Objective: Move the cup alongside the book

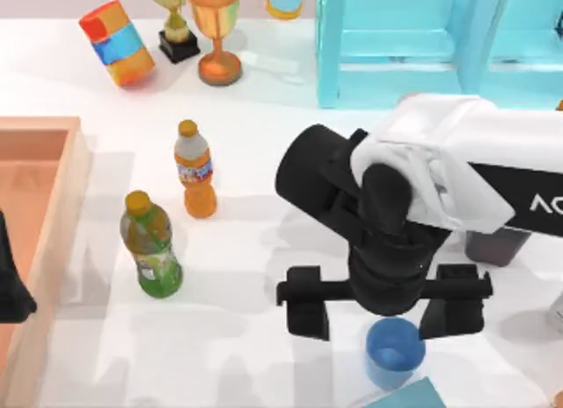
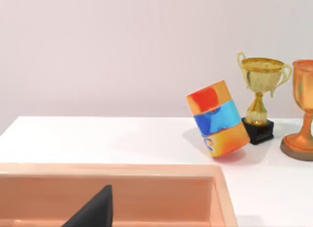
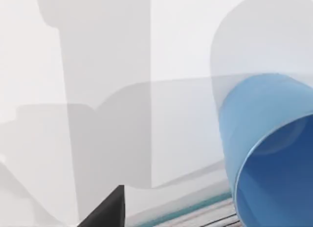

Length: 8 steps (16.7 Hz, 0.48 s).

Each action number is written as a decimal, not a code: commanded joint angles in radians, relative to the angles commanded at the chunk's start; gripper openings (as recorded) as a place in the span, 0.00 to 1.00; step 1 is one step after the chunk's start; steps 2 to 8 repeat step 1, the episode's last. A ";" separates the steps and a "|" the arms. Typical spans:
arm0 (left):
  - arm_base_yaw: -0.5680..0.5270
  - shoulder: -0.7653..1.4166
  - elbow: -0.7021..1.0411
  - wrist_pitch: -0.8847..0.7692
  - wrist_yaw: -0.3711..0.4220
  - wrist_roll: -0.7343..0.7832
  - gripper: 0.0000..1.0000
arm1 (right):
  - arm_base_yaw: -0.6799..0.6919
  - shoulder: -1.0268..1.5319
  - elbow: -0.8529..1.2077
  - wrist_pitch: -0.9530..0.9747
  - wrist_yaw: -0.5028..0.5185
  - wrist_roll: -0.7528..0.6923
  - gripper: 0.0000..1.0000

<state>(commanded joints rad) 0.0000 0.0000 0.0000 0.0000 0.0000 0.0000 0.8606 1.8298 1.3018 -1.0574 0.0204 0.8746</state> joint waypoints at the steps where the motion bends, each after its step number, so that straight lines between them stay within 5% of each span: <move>1: 0.000 0.000 0.000 0.000 0.000 0.000 1.00 | 0.000 0.000 0.000 0.000 0.000 0.000 1.00; 8: 0.000 0.000 0.000 0.000 0.000 0.000 1.00 | 0.000 0.000 0.000 0.000 0.000 0.000 1.00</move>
